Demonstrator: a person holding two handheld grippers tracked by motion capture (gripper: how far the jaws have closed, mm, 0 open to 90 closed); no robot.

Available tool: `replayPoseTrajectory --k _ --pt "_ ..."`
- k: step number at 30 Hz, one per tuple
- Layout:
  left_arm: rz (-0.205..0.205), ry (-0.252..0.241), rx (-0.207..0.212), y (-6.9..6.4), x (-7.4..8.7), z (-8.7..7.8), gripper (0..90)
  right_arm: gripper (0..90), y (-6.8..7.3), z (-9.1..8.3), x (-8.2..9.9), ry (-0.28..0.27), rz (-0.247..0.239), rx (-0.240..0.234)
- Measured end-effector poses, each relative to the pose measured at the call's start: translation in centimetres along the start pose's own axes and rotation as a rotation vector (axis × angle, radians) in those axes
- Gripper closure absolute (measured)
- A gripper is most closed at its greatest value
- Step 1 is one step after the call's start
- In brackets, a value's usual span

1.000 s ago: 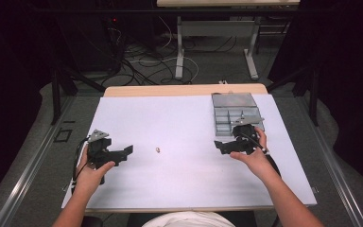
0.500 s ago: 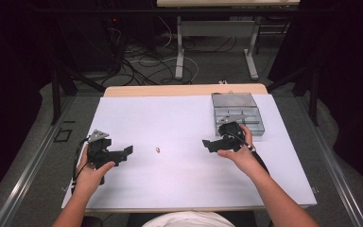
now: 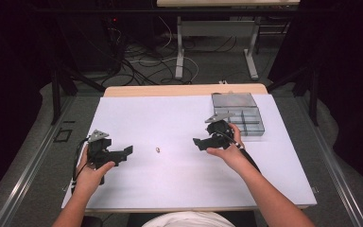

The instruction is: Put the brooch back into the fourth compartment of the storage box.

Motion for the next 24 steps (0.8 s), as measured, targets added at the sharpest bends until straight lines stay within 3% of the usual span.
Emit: replayPoseTrajectory --k 9,24 --pt "0.0 0.0 0.001 0.0 0.0 0.0 1.6 17.4 1.2 1.7 -0.5 -0.001 -0.012 -0.034" --pt "0.008 0.014 0.002 0.1 0.0 -0.1 1.7 19.5 3.6 4.3 -1.0 0.049 -0.024 -0.065"
Point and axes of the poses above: each handheld gripper's, and its own axes: z roughly forward along the jaws, x roughly out of its underside, y roughly to its left, the point moved 2 cm from there along z, roughly forward along the jaws, and after that the axes turned 13 degrees about -y, right-handed, at the moved point
